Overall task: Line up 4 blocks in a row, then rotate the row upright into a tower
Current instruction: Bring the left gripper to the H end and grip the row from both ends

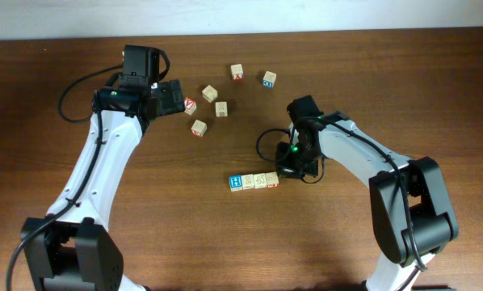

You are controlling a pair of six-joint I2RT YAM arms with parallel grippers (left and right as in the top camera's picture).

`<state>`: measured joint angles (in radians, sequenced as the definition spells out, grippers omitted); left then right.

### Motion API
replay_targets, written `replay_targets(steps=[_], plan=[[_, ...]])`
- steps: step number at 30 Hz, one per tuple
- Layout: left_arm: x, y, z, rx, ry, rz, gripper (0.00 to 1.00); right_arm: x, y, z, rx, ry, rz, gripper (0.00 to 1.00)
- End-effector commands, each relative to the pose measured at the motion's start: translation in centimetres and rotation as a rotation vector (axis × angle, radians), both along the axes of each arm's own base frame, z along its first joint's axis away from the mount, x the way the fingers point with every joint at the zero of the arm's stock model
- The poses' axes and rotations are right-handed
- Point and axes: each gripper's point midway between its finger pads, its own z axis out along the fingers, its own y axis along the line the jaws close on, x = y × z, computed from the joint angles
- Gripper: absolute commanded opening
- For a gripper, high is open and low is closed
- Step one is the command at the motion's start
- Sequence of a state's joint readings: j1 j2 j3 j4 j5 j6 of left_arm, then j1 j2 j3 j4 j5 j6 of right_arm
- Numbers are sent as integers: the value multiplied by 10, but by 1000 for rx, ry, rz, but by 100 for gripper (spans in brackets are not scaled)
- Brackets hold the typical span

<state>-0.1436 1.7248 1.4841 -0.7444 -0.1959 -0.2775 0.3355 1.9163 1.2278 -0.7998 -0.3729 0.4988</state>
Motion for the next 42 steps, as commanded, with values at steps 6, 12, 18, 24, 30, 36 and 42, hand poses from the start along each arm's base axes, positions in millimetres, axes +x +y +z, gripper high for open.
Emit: replay_targets(steps=[6, 12, 18, 24, 30, 36, 42], plan=[[3, 2, 7, 0, -21, 15, 99, -1, -5, 44, -52, -1, 102, 4], [3, 2, 7, 0, -21, 15, 99, -41, 24, 22, -92, 69, 202, 5], [3, 2, 7, 0, -21, 15, 99, -43, 15, 0, -148, 101, 204, 5], [3, 2, 7, 0, -21, 15, 99, -40, 17, -4, -145, 93, 204, 5], [3, 2, 7, 0, -21, 15, 99, -40, 18, -3, -140, 91, 208, 4], [3, 2, 7, 0, -21, 15, 99, 17, -28, 55, -71, -111, 115, 4], [-5, -35, 1, -177, 30, -105, 99, 21, -1, 33, 127, -113, 176, 5]])
